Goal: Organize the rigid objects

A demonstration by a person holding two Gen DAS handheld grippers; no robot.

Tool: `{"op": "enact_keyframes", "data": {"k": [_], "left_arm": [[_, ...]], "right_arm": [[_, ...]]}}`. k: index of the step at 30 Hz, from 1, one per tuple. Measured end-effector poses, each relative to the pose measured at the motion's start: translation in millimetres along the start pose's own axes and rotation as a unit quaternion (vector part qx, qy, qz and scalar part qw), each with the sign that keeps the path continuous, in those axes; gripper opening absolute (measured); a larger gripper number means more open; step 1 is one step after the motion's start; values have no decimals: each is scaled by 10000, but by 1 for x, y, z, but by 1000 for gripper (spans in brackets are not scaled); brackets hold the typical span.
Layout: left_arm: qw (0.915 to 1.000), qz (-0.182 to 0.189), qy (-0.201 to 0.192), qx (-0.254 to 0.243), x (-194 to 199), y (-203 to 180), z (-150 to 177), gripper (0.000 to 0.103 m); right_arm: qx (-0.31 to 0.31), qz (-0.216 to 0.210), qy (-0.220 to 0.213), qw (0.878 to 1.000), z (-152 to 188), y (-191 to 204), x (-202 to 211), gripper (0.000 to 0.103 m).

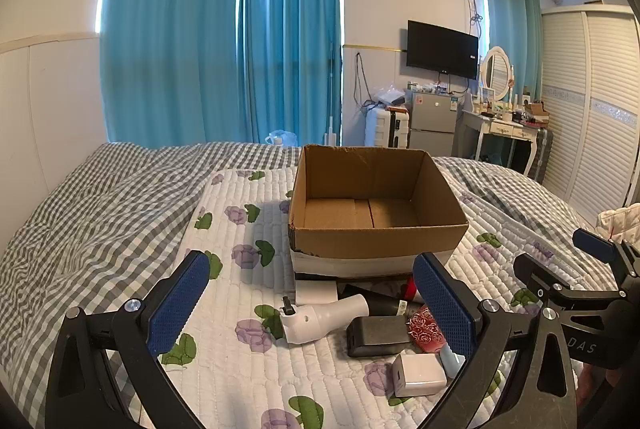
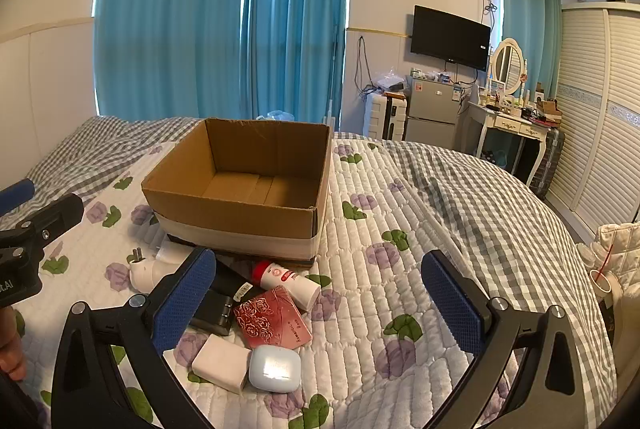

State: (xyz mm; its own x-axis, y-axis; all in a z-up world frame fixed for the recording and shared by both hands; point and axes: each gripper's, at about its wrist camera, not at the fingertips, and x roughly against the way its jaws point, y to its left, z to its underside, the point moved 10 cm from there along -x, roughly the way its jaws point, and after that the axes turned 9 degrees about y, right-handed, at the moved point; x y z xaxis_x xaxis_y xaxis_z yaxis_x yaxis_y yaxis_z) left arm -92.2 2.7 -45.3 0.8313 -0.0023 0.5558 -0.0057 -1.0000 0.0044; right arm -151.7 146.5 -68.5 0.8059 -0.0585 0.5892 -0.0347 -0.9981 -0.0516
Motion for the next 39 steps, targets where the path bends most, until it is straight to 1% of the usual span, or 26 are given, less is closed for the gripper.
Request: {"op": "enact_keyframes", "data": {"k": [18, 22, 30, 35, 37, 39], "left_arm": [[10000, -15, 20, 15, 0, 1, 1, 103], [10000, -30, 19, 54, 6, 0, -3, 103], [9999, -66, -124, 77, 28, -7, -16, 103], [9999, -40, -37, 118, 32, -13, -15, 103], [9999, -80, 50, 134, 30, -15, -12, 103], [9995, -185, 218, 162, 22, -16, -7, 103]], "right_arm": [[23, 0, 40, 10000, 0, 1, 1, 103], [32, -67, 44, 10000, -4, 1, 6, 103], [81, -155, -81, 9998, -19, -2, 27, 103], [169, -193, -248, 9994, -29, -5, 45, 103], [239, -194, -203, 9993, -30, -5, 45, 103], [360, -199, -85, 9991, -26, -4, 40, 103]]}}
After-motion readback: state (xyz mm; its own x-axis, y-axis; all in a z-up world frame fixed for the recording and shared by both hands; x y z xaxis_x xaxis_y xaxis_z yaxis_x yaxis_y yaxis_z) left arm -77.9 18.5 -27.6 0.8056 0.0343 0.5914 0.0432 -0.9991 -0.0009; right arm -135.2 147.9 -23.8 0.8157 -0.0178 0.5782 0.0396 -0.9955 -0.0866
